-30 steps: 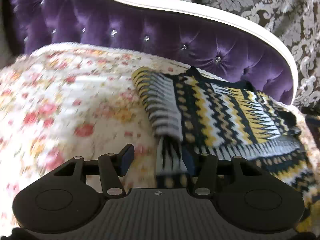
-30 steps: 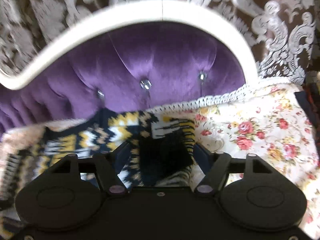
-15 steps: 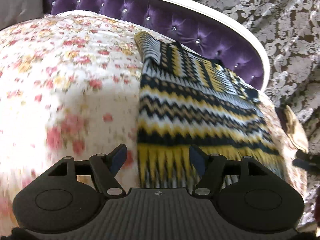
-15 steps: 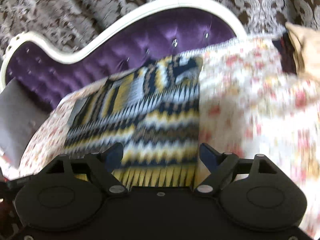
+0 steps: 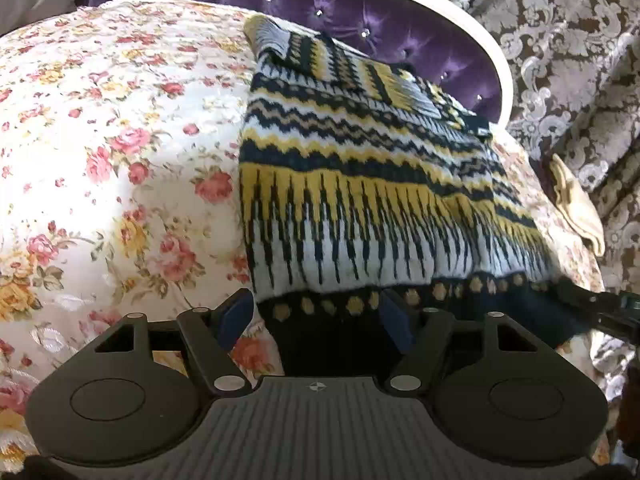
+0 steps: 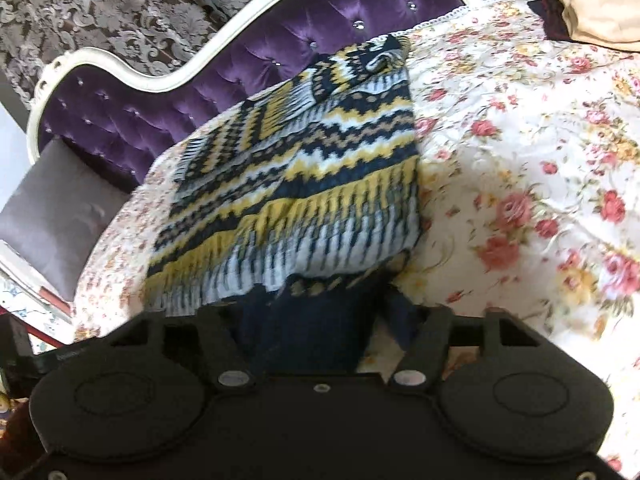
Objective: Fold small clothes
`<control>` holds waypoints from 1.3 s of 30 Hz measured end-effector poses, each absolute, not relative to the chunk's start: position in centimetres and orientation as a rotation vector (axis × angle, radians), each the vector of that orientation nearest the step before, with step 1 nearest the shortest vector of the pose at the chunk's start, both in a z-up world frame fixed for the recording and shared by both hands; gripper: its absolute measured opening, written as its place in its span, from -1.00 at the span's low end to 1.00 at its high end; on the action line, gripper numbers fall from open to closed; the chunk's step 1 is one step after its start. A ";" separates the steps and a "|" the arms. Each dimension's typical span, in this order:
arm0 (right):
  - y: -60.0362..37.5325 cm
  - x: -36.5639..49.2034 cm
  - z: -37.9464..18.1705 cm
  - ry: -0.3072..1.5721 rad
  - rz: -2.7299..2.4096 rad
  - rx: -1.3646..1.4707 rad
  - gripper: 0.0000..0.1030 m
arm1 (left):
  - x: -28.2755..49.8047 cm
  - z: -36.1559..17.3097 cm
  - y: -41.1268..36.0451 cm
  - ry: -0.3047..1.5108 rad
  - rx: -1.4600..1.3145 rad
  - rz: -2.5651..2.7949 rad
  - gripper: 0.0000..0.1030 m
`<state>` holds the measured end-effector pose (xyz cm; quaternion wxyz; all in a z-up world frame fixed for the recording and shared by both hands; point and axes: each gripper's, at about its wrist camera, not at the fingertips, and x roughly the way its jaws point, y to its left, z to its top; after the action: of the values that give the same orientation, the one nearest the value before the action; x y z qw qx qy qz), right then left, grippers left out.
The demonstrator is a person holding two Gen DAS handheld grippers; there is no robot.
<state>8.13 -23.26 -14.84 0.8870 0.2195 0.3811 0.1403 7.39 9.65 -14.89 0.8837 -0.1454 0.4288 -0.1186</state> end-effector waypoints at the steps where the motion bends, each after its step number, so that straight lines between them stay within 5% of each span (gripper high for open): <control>1: -23.2 8.1 -14.9 0.794 0.303 0.464 -0.65 | 7.3 -15.0 9.5 0.900 -0.299 -0.257 0.32; 19: -24.6 6.6 -14.4 0.721 0.283 0.570 -0.70 | 8.1 -18.4 9.2 1.034 -0.428 -0.355 0.23; 20: -24.6 6.6 -14.4 0.721 0.282 0.573 -0.70 | 8.1 -18.5 9.2 1.029 -0.436 -0.339 -0.07; 21: -24.7 6.6 -14.4 0.722 0.281 0.576 -0.70 | 8.0 -18.6 9.3 1.023 -0.448 -0.322 -0.68; 22: -24.7 6.6 -14.5 0.722 0.278 0.578 -0.70 | 8.0 -18.8 9.5 1.021 -0.483 -0.331 -0.84; 39: -26.5 11.2 -9.0 0.553 0.361 0.675 -0.70 | 12.2 -6.8 11.4 0.661 -0.590 -0.468 -0.84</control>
<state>11.15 -26.53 -8.99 0.8905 0.3253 0.2663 0.1738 12.17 11.42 -6.80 0.8771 -0.2830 0.3166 -0.2242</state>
